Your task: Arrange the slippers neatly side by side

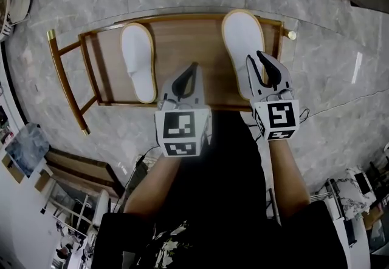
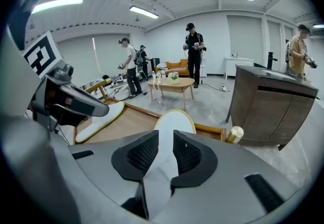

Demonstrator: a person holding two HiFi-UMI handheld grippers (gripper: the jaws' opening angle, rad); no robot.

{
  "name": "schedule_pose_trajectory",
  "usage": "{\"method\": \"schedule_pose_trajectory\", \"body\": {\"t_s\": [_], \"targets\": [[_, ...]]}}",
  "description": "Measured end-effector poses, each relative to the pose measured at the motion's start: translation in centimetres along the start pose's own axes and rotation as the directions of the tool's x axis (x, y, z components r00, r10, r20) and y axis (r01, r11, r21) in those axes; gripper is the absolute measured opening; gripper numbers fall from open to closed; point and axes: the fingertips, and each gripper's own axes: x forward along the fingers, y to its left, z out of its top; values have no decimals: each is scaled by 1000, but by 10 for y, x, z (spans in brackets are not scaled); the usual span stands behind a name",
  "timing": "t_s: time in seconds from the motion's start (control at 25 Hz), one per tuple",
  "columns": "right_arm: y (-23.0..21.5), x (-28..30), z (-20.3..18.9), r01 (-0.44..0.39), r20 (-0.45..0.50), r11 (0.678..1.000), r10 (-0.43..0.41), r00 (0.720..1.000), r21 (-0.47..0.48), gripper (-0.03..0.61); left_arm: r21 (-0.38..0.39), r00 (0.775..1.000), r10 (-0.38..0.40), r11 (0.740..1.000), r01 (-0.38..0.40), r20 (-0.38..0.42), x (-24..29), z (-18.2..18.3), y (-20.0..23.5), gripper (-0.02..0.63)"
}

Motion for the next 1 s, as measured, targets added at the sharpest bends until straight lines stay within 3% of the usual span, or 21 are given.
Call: {"method": "schedule_pose_trajectory", "body": {"t_s": [0.4,0.6,1.0], "targets": [[-4,15,-29,-30,-109,1000,30,994,4,123,-5,999,-30,1000,29,-34,11,-5,-12,2],[-3,13,-34,-6,-118,1000,9,993,22,16,6,998,-39,999,39,-42,9,-9,-11,2],[6,-2,-16,45,-62,997,-40,997,70,8,37,998,-54,998,55,-33,-5,-13,-7,2]]}}
